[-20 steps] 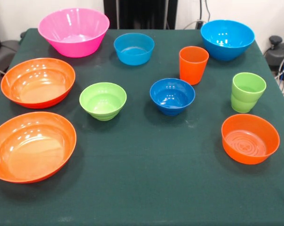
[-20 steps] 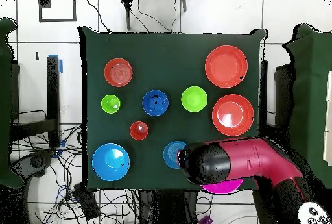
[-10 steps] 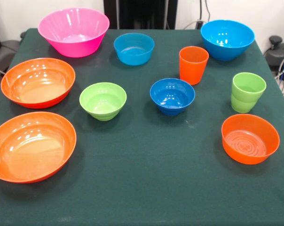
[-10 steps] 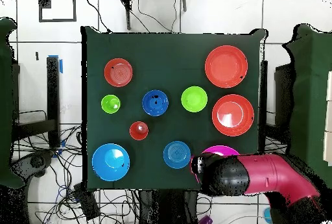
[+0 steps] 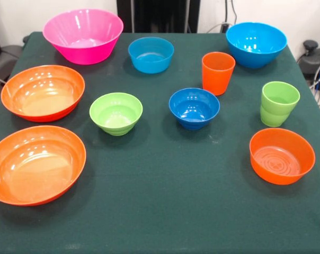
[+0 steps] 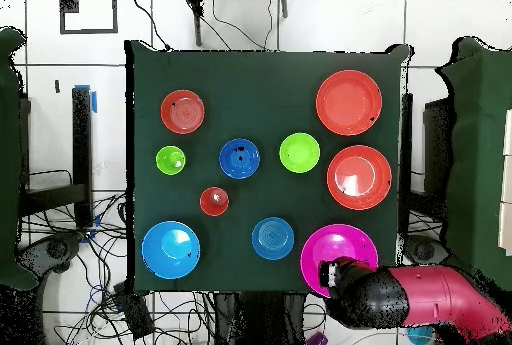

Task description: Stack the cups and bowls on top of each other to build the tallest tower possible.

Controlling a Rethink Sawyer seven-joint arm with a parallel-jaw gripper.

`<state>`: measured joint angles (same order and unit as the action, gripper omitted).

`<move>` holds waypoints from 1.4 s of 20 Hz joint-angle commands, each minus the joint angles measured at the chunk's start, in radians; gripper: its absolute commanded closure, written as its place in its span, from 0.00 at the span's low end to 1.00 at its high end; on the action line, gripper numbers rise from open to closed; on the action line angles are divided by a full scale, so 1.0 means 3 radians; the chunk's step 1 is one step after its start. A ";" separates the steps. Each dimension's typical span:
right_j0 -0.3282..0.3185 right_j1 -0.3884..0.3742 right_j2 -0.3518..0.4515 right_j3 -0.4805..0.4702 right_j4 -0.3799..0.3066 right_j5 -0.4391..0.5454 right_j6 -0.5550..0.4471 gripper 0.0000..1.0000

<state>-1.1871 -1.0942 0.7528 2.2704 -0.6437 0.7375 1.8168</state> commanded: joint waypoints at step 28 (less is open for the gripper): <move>0.0050 0.0411 -0.0431 -0.0108 -0.0302 0.0568 -0.0248 0.00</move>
<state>-1.2093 -1.0824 0.6682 2.2720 -0.6643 0.8216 1.8168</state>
